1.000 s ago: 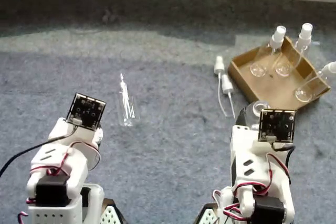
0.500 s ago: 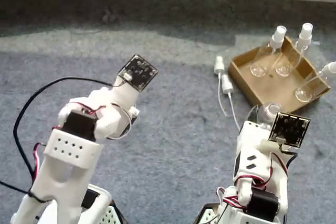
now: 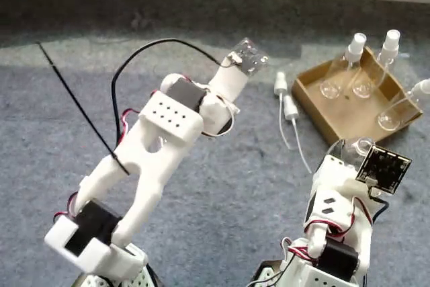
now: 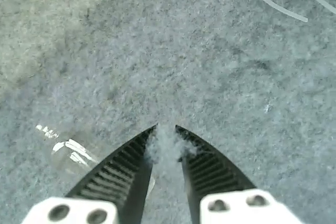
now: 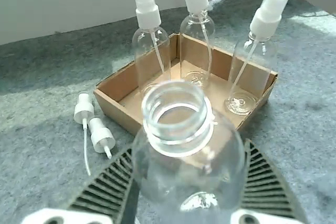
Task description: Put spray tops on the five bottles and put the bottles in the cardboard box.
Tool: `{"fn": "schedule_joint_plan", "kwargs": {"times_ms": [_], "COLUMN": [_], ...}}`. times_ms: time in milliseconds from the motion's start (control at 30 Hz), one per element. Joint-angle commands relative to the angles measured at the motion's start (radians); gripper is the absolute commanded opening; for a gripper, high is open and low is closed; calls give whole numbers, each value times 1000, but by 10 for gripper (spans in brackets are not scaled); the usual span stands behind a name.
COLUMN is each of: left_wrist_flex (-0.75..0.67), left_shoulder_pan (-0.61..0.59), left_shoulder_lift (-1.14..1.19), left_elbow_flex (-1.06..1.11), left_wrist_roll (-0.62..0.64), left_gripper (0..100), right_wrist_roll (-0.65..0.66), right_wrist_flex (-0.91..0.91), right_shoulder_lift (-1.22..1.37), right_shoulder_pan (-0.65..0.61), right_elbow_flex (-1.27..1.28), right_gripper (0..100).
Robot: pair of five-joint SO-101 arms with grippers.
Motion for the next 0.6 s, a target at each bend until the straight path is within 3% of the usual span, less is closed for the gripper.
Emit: {"fn": "schedule_joint_plan", "kwargs": {"times_ms": [0, 200, 567], "left_wrist_flex": [5, 5, 3], "left_shoulder_pan": [48, 140, 159], "left_shoulder_lift": [116, 314, 638], "left_elbow_flex": [-170, -423, -880], "left_wrist_roll": [63, 222, 520], "left_gripper": [30, 169, 175], "right_wrist_roll": [-9, -9, -9], "right_wrist_flex": [-30, -31, -31], "right_shoulder_lift": [-12, -12, -12], "right_shoulder_pan": [25, 27, 27], "right_elbow_flex": [-8, -8, -5], "right_gripper": [214, 214, 214]}}
